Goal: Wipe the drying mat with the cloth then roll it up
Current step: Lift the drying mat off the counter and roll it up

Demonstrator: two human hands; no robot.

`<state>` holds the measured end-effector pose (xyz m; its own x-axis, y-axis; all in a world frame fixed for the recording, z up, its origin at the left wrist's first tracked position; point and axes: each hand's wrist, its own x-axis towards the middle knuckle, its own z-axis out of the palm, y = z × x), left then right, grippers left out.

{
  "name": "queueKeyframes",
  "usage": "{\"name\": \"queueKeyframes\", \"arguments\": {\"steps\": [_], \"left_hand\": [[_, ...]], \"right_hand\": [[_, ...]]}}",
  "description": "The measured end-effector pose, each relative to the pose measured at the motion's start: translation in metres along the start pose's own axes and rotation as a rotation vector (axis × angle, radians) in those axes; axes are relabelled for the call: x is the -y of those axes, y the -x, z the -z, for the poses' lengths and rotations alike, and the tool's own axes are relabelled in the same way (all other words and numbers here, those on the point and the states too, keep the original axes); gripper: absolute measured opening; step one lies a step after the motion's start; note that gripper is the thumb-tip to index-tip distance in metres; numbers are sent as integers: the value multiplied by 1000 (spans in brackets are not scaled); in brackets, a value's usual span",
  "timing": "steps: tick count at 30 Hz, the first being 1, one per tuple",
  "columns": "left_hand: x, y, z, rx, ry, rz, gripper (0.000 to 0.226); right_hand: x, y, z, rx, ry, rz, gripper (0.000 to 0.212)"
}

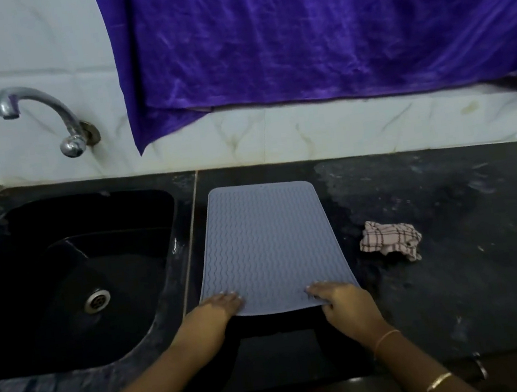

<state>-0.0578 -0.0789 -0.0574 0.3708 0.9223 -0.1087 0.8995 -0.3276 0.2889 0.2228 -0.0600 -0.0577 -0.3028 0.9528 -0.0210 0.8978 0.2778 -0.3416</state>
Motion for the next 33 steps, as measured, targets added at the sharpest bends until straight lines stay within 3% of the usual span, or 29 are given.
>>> {"name": "queueKeyframes", "arguments": {"steps": [9,19,24,33], "left_hand": [[-5,21,-13,105,-86,6,74],[-9,32,-25,194,-115,5,78],[-7,37,-22,115,-27,-42,53],[-10,25,-15,-84,16,50,23]], "right_hand": [[0,21,-12,155,44,35,50],[-4,39,-18,185,77,68,59],[-6,31,-11,205,-58,48,46],[-2,24,-11,85,57,78,26]]}}
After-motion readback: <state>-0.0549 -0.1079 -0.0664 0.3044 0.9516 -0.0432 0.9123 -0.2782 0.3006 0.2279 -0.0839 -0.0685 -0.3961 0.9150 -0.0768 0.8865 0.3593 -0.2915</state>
